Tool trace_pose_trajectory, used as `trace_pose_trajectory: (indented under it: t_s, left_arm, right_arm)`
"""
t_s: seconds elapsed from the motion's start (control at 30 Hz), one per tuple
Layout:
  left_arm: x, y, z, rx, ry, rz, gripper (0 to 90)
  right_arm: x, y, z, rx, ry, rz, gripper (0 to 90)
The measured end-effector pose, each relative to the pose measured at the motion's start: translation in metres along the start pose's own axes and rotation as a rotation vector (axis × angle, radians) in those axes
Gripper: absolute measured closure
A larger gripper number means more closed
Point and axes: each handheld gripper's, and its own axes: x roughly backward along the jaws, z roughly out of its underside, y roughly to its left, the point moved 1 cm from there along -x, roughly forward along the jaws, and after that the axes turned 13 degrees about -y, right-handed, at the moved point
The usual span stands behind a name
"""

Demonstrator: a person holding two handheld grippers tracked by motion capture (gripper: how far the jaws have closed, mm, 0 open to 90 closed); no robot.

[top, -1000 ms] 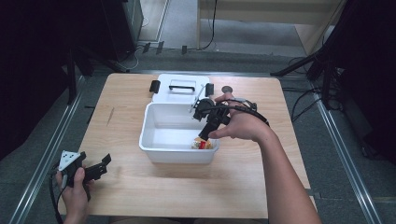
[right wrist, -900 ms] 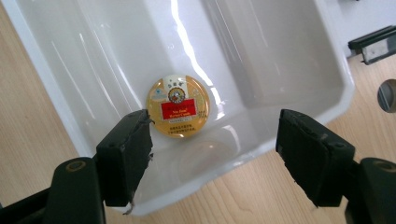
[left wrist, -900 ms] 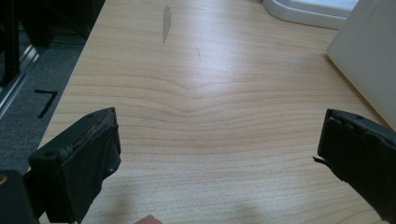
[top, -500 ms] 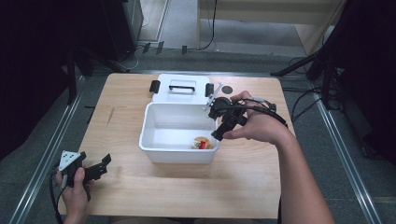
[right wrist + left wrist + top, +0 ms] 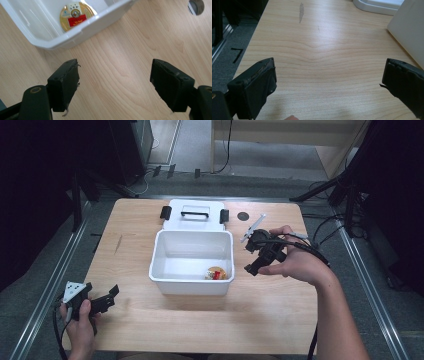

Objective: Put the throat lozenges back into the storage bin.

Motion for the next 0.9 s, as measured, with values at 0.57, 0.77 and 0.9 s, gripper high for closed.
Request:
trace_pose_trajectory:
  t_s: [0.57,0.77,0.9]
  left_arm:
    - [0.000,0.000,0.000,0.000,0.004,0.001,0.0]
    - [0.000,0.000,0.000,0.000,0.004,0.000,0.0]
    - [0.000,0.000,0.000,0.003,0.003,0.001,0.0]
  right_arm:
    - [0.003,-0.009,0.059,-0.120,-0.043,0.123,14.6]
    - [0.003,-0.009,0.079,-0.187,-0.094,0.170,9.4]
    - [0.001,-0.008,0.093,-0.246,-0.126,0.170,1.5]
